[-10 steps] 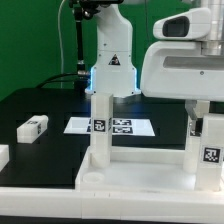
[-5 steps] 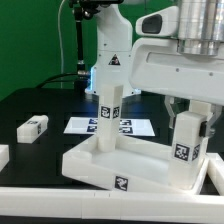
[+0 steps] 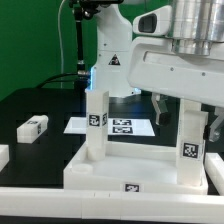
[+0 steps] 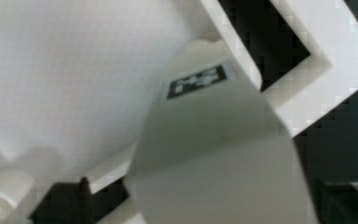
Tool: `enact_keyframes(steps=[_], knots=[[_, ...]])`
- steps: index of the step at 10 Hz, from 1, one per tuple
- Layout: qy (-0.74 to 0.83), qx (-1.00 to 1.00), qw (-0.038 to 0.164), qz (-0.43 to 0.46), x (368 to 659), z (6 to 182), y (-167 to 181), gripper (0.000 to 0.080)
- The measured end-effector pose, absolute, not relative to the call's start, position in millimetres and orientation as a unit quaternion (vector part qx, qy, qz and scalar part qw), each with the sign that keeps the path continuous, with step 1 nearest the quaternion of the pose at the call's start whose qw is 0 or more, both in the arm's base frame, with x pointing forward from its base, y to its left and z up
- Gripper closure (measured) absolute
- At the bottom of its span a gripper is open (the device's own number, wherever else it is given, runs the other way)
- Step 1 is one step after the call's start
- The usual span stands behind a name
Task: Assemble desk
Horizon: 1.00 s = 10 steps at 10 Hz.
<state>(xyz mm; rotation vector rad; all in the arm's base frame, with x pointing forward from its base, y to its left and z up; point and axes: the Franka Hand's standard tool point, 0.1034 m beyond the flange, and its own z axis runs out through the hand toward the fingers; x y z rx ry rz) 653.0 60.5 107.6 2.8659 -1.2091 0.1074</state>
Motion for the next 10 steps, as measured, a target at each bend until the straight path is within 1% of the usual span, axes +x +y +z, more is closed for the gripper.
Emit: enact_keyframes(steps=[1, 2, 3, 4, 5, 6, 7, 10], knots=[[-0.382, 0.924, 0.010, 0.033, 651, 116.3, 63, 0.0180], [-0.368, 0.929, 0.001, 0.034, 644, 133.0, 60, 0.0156], [-0.360, 0.932, -0.007, 0.036, 635, 151.1, 50, 0.0156], [-0.332, 0.942, -0.013, 0.037, 627, 168.0, 35, 0.0151], [-0.317, 0.947, -0.017, 0.041, 618, 183.8, 9, 0.0150], [-0.307, 0.951, -0.013, 0.041, 611, 184.8, -15, 0.0150], [-0.308, 0.950, -0.009, 0.043, 610, 181.7, -26, 0.0150], [-0.305, 0.951, -0.009, 0.043, 611, 181.3, -22, 0.0150]])
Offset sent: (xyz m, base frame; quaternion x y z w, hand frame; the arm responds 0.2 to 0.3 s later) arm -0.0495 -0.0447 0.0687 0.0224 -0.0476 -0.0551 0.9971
